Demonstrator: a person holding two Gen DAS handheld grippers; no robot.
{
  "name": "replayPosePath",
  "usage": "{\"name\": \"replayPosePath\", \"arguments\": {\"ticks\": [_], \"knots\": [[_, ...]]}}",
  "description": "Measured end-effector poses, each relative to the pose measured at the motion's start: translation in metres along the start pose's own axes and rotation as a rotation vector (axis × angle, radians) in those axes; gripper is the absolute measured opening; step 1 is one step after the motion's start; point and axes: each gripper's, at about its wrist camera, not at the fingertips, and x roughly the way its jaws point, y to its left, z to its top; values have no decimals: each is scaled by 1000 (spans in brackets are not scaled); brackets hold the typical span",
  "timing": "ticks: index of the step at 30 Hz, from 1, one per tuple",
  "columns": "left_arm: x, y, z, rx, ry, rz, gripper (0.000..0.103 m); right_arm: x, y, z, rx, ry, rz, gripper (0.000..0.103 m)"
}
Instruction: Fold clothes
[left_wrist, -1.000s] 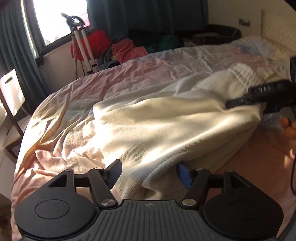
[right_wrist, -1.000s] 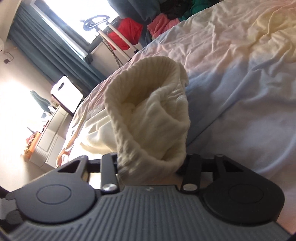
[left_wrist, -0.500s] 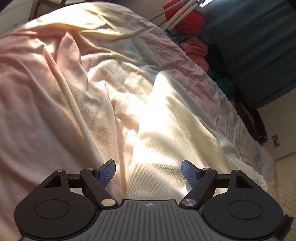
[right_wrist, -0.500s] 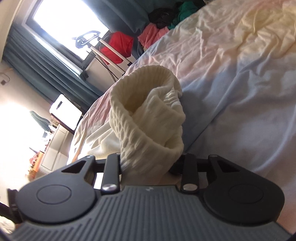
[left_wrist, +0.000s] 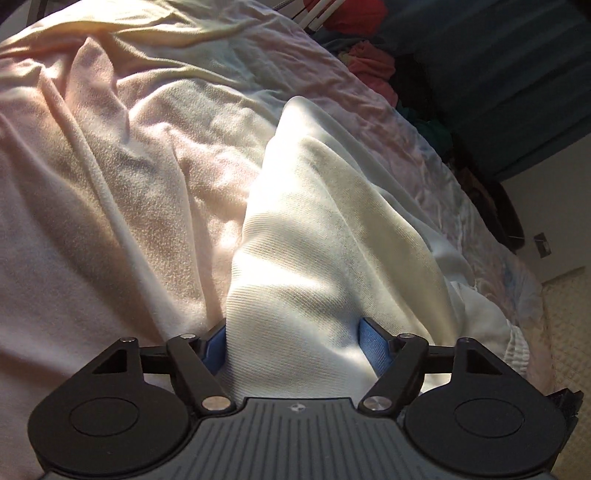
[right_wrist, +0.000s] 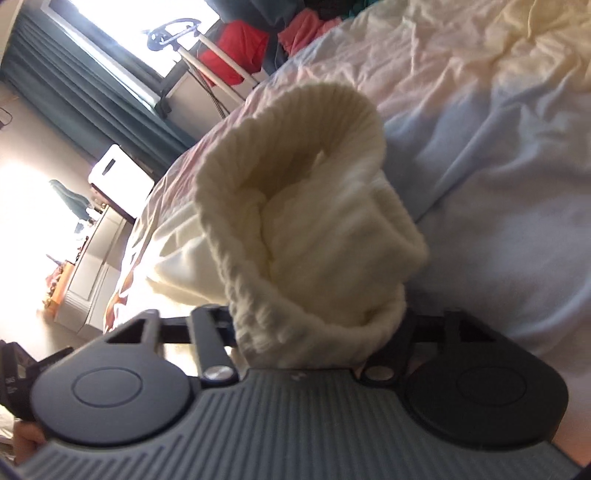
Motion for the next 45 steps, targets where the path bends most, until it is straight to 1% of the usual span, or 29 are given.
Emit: {"name": "replayPosePath", "arguments": {"ticks": [1, 2, 3, 4, 6, 8, 12, 15, 16, 19, 22, 25, 28, 30, 32, 33, 34, 36, 37, 40, 42, 45], "knots": [[-5, -4, 0, 18, -18, -9, 61, -7, 3, 0, 1, -29, 3, 43], [-10, -8, 1, 35, -35, -19, 58, -14, 7, 1, 3, -51, 10, 38], [-15, -12, 2, 52, -52, -30, 52, -20, 11, 2, 6, -73, 17, 34], [-20, -16, 2, 70, -69, -40, 46, -27, 15, 3, 7, -94, 24, 33], [-31, -24, 3, 104, -103, -62, 41, -38, 27, 5, -20, -114, 35, 30], [-41, -33, 5, 139, -137, -83, 40, -54, 35, 8, -32, -133, 47, 30], [-53, -68, 15, 159, -142, -163, 37, -91, 36, 29, 24, -179, 74, 29], [-49, -116, 21, 196, -147, -200, 36, -125, 24, 52, 63, -225, 94, 29], [-44, -132, 24, 203, -147, -211, 36, -136, 18, 64, 67, -241, 85, 29], [-12, -198, 36, 237, -129, -253, 35, -169, -1, 98, 81, -290, 57, 29], [30, -268, 49, 280, -127, -295, 34, -191, -38, 145, 130, -331, 7, 29], [86, -337, 65, 278, -129, -307, 32, -205, -81, 195, 200, -365, -39, 29], [142, -395, 78, 294, -136, -306, 32, -208, -124, 237, 280, -391, -95, 29], [179, -419, 82, 297, -123, -300, 32, -203, -148, 256, 313, -403, -129, 29], [214, -434, 84, 304, -104, -288, 32, -192, -171, 262, 326, -410, -152, 29], [234, -438, 84, 310, -92, -277, 32, -186, -182, 266, 333, -413, -164, 29], [249, -434, 79, 314, -89, -271, 32, -180, -193, 269, 339, -416, -175, 29], [277, -422, 68, 321, -86, -261, 32, -163, -213, 262, 341, -409, -187, 29], [289, -409, 60, 324, -75, -259, 32, -155, -223, 254, 339, -408, -187, 29], [313, -364, 41, 343, -29, -262, 32, -133, -246, 219, 320, -387, -189, 30], [325, -335, 30, 360, 6, -267, 33, -127, -256, 191, 331, -360, -199, 31], [322, -314, 23, 411, 14, -306, 33, -124, -269, 150, 380, -346, -189, 36]]}}
